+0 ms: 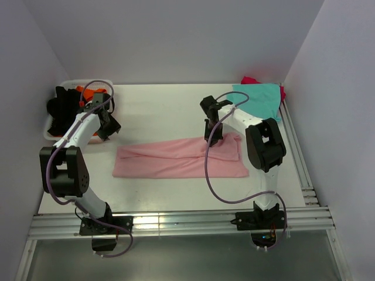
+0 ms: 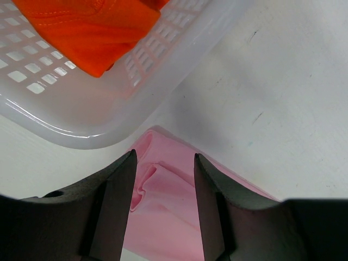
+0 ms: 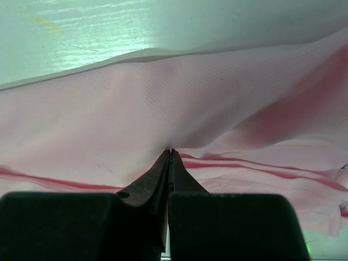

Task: Fold and stack the t-shirts
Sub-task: Fold the tshirt

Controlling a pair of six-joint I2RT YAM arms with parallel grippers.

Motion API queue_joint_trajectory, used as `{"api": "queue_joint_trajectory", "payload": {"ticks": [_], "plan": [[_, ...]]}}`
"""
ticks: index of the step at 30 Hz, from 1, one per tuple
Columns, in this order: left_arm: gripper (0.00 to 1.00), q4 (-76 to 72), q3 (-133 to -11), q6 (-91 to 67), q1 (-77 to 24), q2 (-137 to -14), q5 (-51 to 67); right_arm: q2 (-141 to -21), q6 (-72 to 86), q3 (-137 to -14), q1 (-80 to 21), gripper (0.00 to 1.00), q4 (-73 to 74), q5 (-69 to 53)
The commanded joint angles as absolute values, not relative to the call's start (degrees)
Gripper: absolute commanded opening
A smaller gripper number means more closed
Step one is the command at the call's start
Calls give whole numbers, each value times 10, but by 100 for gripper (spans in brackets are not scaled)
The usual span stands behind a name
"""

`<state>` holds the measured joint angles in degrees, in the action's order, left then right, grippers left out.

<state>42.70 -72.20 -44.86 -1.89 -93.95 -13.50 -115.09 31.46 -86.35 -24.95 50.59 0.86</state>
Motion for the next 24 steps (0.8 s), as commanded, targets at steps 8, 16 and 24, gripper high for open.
{"api": "queue_joint_trajectory", "payload": {"ticks": [8, 16, 24], "plan": [[52, 422, -731, -442, -14, -927, -142, -1150, 316, -870, -239, 0, 500, 19], [52, 428, -726, -440, -14, -919, -149, -1158, 317, -825, -239, 0, 473, 11], [52, 431, -727, -446, -13, -921, -149, -1121, 322, -769, -240, 0, 458, -12]]}}
